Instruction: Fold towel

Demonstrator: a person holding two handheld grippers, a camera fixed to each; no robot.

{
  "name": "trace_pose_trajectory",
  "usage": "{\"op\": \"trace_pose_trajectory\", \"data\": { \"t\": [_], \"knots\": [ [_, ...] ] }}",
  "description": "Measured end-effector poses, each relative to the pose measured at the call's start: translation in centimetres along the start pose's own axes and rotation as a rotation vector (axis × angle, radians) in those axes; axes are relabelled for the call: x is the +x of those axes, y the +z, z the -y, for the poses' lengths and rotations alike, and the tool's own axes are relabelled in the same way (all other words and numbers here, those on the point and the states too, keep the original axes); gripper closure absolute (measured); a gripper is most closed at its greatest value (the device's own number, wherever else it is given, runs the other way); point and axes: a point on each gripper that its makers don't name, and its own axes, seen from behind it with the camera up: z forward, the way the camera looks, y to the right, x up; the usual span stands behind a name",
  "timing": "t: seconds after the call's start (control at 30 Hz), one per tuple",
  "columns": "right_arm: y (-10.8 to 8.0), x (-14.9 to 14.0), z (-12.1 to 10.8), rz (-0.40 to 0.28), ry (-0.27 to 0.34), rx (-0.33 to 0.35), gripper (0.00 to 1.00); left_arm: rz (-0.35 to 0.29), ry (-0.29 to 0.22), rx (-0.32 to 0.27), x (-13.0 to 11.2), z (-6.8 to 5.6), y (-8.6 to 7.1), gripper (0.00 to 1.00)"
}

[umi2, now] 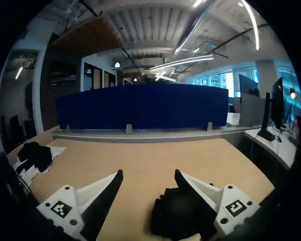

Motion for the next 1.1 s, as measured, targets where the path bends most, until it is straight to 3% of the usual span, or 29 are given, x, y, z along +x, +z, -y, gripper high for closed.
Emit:
{"op": "trace_pose_trajectory", "data": {
  "t": [0.3, 0.5, 0.7, 0.9, 1.1],
  "knots": [
    [-1.0, 0.4, -1.2, -0.029, 0.03, -0.019, 0.0, 0.009, 0.003, 0.007, 0.0, 0.2, 0.0, 0.08],
    [-2.3, 2.6, -3.5, -0.1, 0.035, -0.059, 0.0, 0.009, 0.005, 0.008, 0.1, 0.1, 0.0, 0.07],
    [-3.0, 3.0, -5.2, -0.15, 0.054, -0.08, 0.0, 0.009, 0.005, 0.008, 0.1, 0.1, 0.1, 0.07],
    [-3.0, 2.1, -7.8, -0.193, 0.089, -0.109, 0.0, 0.009, 0.005, 0.008, 0.0, 0.2, 0.2, 0.07],
    [-2.6, 0.5, -9.5, -0.205, 0.061, -0.115, 0.0, 0.009, 0.005, 0.008, 0.1, 0.2, 0.1, 0.07]
  ]
}}
